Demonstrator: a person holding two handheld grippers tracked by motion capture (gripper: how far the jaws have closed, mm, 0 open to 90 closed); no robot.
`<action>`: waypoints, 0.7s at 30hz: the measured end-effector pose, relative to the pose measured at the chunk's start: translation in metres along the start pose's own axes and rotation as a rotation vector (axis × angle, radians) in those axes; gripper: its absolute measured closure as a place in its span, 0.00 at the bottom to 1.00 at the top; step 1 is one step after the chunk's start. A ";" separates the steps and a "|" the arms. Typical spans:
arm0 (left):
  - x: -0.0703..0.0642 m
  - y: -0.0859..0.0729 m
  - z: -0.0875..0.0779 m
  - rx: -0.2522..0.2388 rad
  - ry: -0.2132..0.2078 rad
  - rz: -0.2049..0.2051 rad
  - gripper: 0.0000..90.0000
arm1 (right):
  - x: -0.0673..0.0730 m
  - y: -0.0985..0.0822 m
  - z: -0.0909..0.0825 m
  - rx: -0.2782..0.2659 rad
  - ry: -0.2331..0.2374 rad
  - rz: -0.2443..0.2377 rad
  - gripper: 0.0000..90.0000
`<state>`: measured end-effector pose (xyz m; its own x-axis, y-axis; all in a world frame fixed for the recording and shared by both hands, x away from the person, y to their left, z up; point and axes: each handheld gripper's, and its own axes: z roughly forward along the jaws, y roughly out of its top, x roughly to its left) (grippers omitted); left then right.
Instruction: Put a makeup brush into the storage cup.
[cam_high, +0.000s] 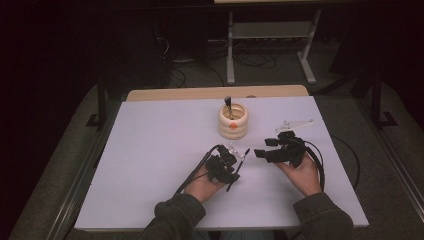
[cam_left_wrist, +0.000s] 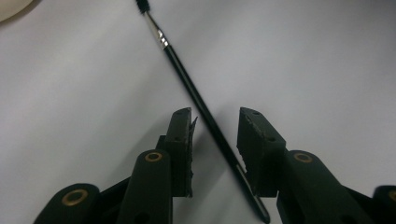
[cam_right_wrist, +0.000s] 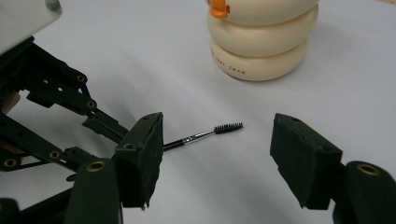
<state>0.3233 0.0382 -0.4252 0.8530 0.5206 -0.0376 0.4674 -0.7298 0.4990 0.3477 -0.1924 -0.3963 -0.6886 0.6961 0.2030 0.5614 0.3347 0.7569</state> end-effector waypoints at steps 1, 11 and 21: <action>0.000 0.000 0.000 0.000 0.000 0.000 0.73 | 0.000 0.000 0.000 0.000 0.000 0.000 0.38; -0.007 0.002 0.004 0.021 0.048 0.006 0.78 | -0.002 -0.002 0.001 -0.004 -0.002 0.002 0.39; -0.008 0.005 0.004 0.047 0.055 0.003 0.95 | -0.001 -0.003 0.001 -0.009 -0.001 0.000 0.39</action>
<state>0.3196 0.0289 -0.4259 0.8410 0.5409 0.0119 0.4762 -0.7505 0.4582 0.3474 -0.1936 -0.3993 -0.6885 0.6964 0.2022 0.5568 0.3290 0.7627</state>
